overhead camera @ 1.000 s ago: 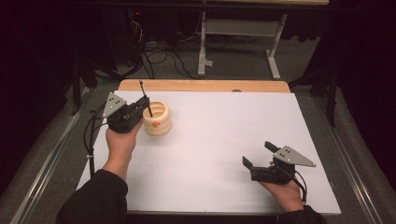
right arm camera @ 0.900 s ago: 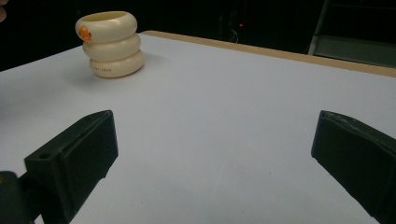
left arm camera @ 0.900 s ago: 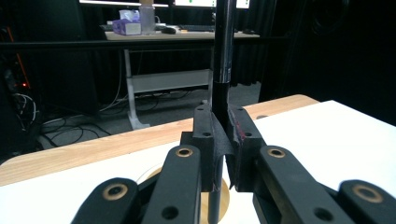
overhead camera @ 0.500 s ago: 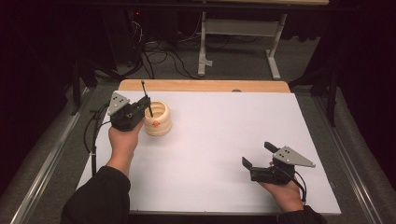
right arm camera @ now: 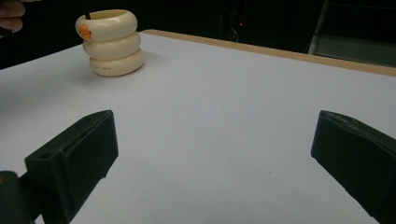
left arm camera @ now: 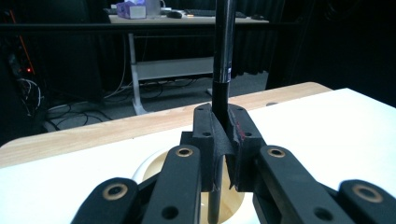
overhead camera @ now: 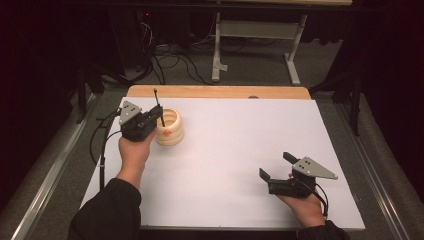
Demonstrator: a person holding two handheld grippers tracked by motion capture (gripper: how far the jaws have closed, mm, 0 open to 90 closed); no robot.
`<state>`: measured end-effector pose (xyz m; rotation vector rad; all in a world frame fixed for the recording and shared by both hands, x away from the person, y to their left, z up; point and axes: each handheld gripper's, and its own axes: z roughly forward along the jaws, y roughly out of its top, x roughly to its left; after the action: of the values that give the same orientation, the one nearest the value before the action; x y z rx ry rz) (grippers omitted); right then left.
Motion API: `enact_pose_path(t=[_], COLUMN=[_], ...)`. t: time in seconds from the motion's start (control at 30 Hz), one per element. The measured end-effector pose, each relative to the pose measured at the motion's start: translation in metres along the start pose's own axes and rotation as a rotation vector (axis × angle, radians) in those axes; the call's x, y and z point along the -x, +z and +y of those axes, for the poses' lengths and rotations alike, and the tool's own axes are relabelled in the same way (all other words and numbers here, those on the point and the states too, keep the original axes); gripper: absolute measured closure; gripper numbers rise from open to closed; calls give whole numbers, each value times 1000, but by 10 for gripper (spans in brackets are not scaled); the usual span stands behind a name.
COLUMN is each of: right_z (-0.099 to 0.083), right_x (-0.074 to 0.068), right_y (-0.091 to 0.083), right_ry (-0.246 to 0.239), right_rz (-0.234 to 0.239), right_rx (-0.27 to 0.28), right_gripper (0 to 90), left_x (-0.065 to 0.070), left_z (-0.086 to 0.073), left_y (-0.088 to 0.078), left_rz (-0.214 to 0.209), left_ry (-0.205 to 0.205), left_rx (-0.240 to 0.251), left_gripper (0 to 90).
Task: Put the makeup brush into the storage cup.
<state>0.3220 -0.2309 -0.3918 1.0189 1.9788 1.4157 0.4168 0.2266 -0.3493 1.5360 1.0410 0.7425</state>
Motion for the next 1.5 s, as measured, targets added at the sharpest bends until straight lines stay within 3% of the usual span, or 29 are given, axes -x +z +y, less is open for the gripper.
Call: enact_pose_path(t=[0.97, 1.5], right_z=[-1, -1], right_x=[-1, -2], right_y=[1, 2], right_ry=[-8, -7], right_rz=[7, 9], right_rx=[-8, -12], right_gripper=[33, 33], left_x=[-6, -6], left_z=[-28, -31], left_y=[10, 13], left_rz=[0, -3], left_ry=[-47, -54], left_rx=[-96, -135], left_gripper=[829, 826])
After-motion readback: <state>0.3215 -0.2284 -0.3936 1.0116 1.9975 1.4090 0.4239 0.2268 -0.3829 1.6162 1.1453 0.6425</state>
